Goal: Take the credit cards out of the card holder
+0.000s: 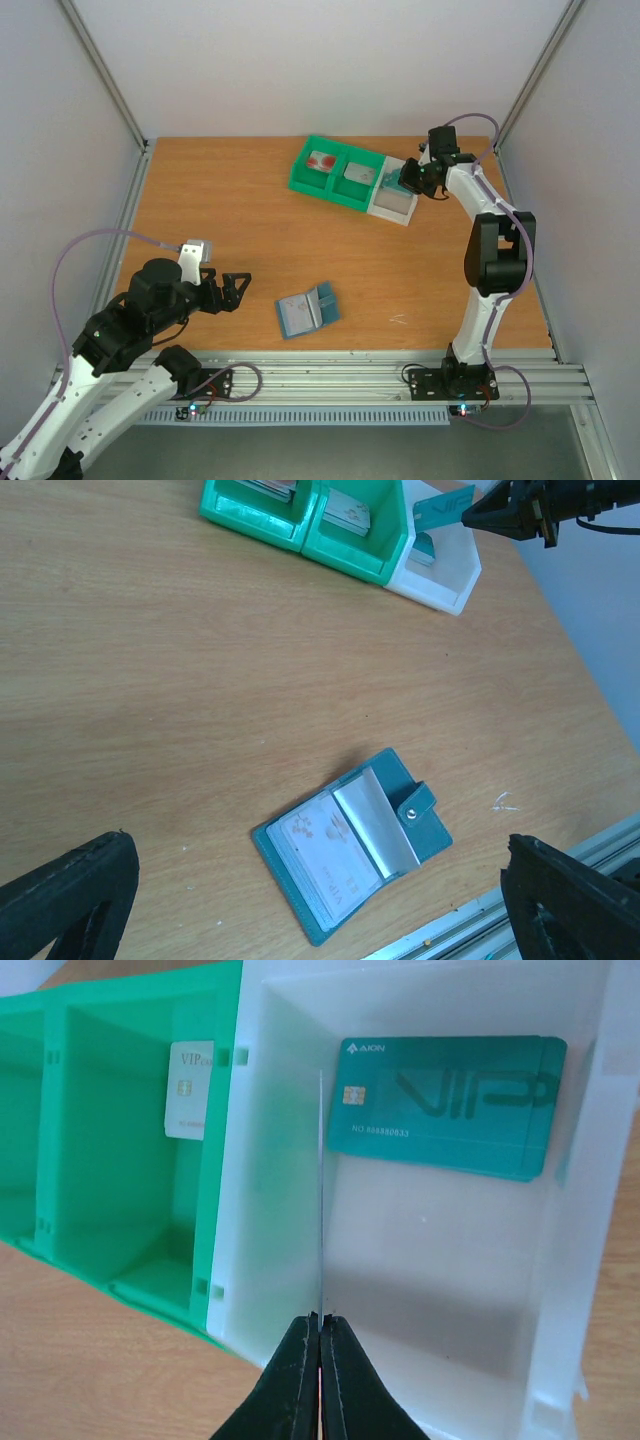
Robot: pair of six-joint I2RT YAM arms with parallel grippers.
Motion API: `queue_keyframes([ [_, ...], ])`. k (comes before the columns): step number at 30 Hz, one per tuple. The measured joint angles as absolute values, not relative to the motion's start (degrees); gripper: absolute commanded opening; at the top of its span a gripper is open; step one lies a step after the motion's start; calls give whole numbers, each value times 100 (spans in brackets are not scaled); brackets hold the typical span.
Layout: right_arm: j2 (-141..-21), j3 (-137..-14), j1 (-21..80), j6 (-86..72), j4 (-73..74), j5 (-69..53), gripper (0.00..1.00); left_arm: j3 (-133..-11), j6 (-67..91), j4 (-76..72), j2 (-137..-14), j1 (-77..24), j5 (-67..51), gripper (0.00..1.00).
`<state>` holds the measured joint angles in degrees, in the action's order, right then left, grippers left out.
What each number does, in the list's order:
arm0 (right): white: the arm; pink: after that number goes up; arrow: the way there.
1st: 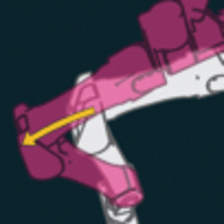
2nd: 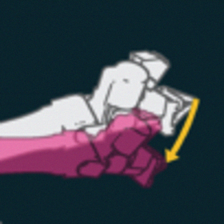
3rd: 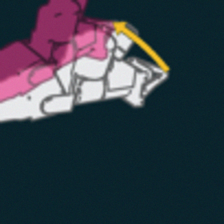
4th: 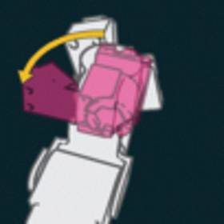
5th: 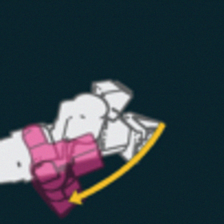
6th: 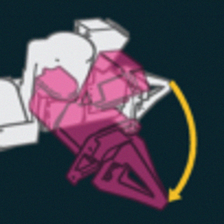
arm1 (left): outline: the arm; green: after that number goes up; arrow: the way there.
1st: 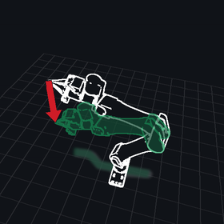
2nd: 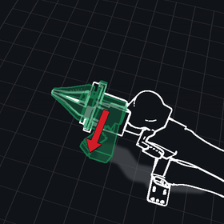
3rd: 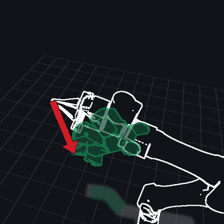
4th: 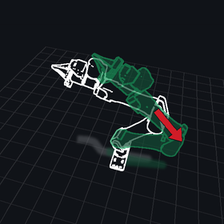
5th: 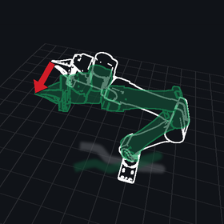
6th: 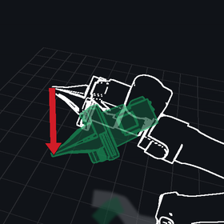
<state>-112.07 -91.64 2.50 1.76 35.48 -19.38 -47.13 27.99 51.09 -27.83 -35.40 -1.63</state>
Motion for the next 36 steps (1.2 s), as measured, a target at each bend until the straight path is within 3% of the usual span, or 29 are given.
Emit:
queue_keyframes([
  [36,-12621,-10429,-106,45,3839,-2375,3,-4713,2775,5127,-2786,-3540,-123,99],
])
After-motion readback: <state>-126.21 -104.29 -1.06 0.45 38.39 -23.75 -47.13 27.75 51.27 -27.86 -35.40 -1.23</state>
